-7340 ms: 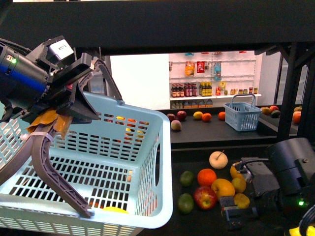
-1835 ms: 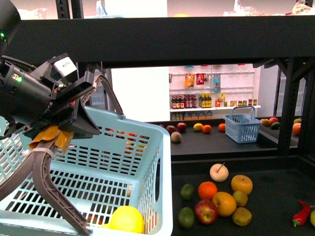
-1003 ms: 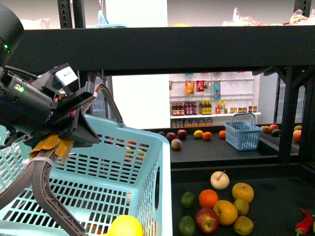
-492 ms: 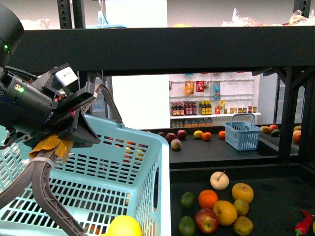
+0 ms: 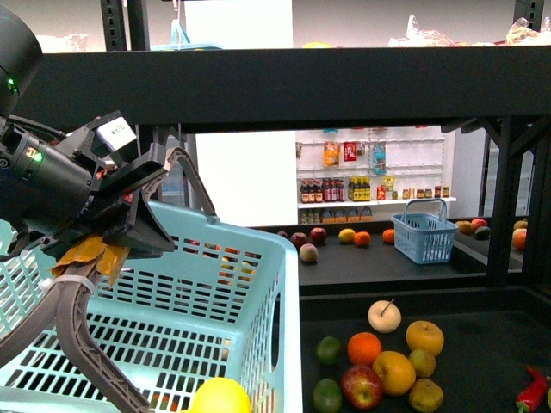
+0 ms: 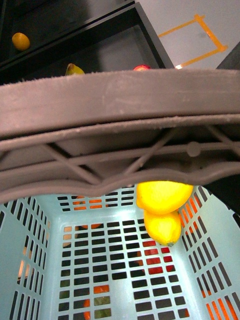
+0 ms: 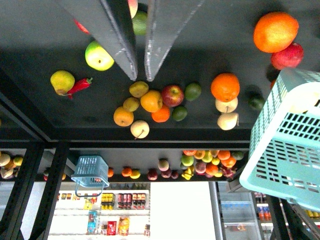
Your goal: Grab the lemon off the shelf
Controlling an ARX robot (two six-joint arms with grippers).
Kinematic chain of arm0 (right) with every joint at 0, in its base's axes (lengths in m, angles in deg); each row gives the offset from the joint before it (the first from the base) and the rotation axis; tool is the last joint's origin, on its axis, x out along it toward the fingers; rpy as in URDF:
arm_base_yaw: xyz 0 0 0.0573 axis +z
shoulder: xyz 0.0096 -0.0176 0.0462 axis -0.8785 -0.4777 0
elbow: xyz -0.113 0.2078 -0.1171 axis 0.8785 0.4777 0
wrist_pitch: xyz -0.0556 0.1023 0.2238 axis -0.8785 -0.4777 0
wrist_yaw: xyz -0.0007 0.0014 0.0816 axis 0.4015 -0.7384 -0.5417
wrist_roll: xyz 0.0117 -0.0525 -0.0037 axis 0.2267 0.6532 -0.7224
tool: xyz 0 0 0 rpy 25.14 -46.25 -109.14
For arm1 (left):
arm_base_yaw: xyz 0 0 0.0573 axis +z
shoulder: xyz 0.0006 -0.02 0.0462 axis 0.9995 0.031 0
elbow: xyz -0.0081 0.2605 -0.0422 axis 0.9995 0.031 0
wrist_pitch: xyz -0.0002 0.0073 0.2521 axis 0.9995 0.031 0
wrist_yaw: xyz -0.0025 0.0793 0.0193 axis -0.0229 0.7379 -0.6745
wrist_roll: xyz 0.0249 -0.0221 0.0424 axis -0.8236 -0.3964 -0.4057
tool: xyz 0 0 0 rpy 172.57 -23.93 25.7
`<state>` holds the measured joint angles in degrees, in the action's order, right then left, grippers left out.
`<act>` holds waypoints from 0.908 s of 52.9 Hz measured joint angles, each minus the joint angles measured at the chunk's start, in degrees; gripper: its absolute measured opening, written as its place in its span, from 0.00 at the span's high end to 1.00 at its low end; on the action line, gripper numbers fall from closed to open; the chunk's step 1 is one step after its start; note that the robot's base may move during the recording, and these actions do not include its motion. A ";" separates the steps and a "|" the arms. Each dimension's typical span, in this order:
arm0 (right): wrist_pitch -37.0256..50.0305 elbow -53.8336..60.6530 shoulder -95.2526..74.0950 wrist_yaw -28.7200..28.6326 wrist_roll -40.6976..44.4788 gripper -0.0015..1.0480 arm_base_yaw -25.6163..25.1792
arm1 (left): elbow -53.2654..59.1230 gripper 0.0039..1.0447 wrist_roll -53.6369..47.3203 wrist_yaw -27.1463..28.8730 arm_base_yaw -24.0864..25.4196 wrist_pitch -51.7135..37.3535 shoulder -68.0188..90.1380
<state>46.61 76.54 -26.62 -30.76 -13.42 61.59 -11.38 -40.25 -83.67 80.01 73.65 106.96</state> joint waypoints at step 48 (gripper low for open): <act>0.00 0.00 0.02 -0.02 0.00 0.07 0.00 | 6.78 0.86 39.52 21.99 22.05 -16.20 -5.14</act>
<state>46.61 76.54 -26.59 -30.78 -13.42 61.59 -4.60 -0.73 -61.68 102.07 57.45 101.82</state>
